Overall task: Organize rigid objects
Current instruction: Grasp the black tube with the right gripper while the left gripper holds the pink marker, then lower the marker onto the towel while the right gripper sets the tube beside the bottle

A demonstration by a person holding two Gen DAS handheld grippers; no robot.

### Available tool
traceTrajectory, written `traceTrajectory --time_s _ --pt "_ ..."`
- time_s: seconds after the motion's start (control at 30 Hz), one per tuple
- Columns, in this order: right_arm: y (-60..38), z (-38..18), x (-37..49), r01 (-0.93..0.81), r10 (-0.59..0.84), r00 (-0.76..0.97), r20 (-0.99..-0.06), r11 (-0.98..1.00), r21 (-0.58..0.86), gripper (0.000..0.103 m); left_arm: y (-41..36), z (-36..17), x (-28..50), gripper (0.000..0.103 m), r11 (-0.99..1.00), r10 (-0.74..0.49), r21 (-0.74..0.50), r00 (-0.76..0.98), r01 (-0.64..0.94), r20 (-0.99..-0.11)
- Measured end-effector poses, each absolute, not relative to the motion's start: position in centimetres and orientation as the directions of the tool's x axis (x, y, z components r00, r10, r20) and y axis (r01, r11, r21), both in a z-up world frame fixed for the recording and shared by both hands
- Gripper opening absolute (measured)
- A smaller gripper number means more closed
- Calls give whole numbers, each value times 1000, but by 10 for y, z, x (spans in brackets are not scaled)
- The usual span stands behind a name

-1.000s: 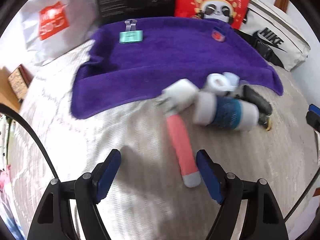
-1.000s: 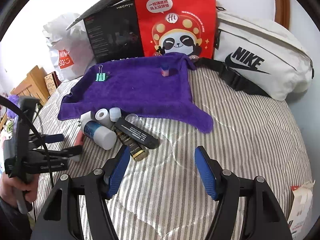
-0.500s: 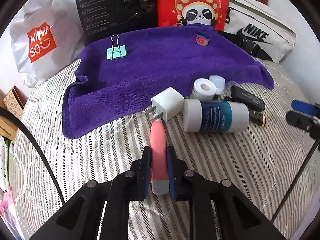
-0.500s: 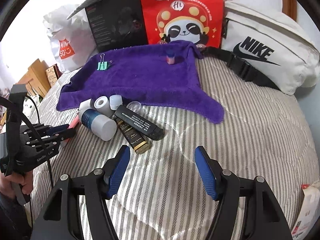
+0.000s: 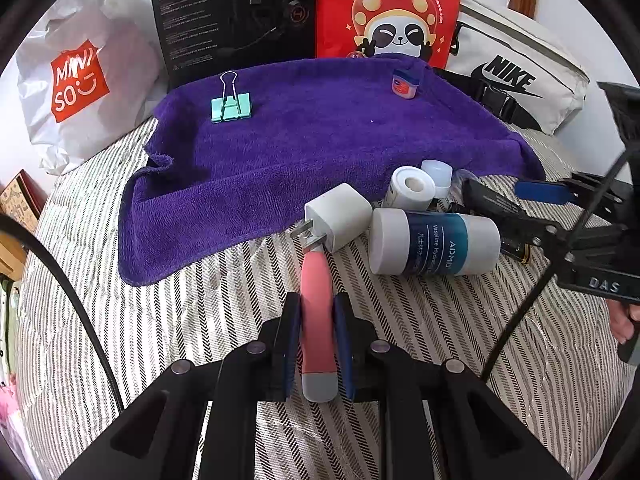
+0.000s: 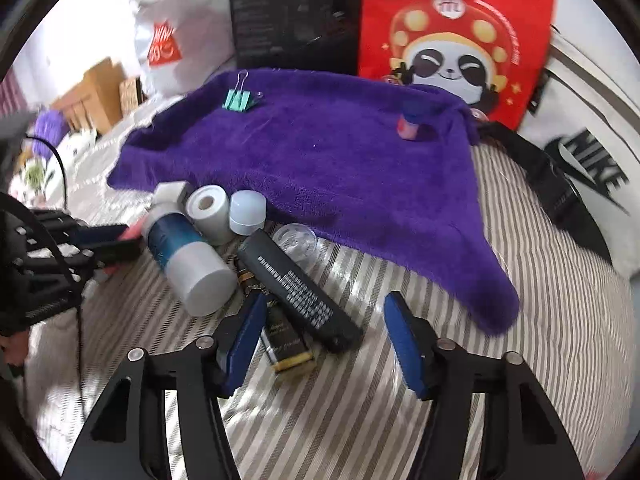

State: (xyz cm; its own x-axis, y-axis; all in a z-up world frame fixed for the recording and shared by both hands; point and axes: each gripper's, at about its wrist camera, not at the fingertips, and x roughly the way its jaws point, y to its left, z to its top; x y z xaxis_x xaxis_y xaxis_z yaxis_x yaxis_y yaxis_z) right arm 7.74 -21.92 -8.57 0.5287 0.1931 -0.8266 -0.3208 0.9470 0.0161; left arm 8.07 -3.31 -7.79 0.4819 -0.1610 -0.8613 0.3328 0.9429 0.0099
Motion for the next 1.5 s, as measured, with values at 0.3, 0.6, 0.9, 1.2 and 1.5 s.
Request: traceTrajectory --time_s 0.3,0.6,0.9,1.2,1.5 --pt "-227 -80 70 -324 265 505 -821 940 105 18 -33 -77 80 17 943 -166 4 480 333 -862" --pt "-264 -84 50 -191 223 491 -842 971 146 18 -33 -76 79 17 943 -166 5 484 333 -859" --pt "-236 -91 55 -257 109 505 -856 966 -29 21 -36 -75 76 17 944 -150 19 480 330 -864" --pt "-237 -95 47 -196 100 594 -798 980 -22 22 -34 -75 75 17 947 -160 9 497 320 -853" --pt "-237 -96 47 -182 99 609 -787 983 -17 22 -35 -74 74 19 951 -158 7 505 310 -849"
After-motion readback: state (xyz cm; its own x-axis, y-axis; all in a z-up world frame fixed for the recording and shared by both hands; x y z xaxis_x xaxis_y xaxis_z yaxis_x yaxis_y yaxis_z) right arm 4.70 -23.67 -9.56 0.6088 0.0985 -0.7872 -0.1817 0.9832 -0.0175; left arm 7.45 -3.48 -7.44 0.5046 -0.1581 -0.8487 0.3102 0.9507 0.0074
